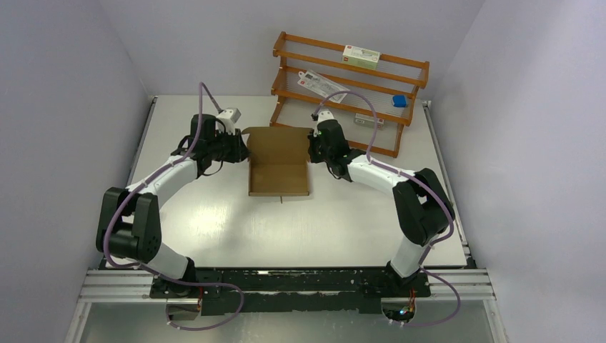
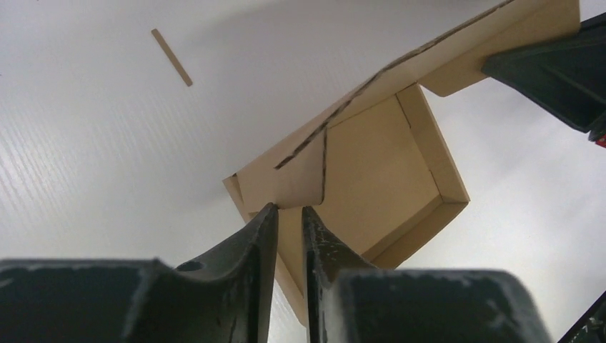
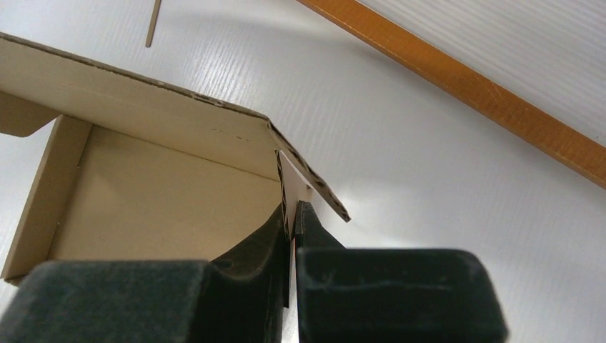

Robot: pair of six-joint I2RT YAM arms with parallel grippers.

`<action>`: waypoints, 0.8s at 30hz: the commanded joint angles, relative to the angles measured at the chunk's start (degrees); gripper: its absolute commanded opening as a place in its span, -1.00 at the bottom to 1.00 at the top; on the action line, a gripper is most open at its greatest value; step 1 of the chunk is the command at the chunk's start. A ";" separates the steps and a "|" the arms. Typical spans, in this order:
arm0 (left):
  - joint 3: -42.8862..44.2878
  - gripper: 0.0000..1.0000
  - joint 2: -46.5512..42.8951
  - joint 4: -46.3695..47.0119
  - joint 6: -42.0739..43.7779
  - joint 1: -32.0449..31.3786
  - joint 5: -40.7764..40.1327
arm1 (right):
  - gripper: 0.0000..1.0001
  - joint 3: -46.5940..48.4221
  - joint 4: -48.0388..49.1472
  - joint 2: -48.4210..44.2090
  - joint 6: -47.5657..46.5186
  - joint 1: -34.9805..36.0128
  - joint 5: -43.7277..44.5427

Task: Fold the paper box

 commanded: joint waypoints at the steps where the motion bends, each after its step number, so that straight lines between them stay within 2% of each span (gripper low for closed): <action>1: -2.57 -0.58 -2.23 6.90 -6.26 -0.98 0.89 | -0.92 -0.48 1.11 -1.60 5.41 1.32 4.16; 7: -4.70 -0.69 -2.22 11.33 -10.31 -3.42 -2.68 | -0.94 -0.24 0.32 -1.56 10.00 3.12 9.81; 13: -4.87 -0.70 -1.42 13.26 -11.78 -6.72 -6.18 | -0.93 0.47 0.61 -0.53 12.92 5.27 13.53; 24: -8.36 -0.69 -2.28 17.10 -14.84 -8.91 -12.57 | -0.87 -1.03 1.47 -0.57 14.69 6.53 17.48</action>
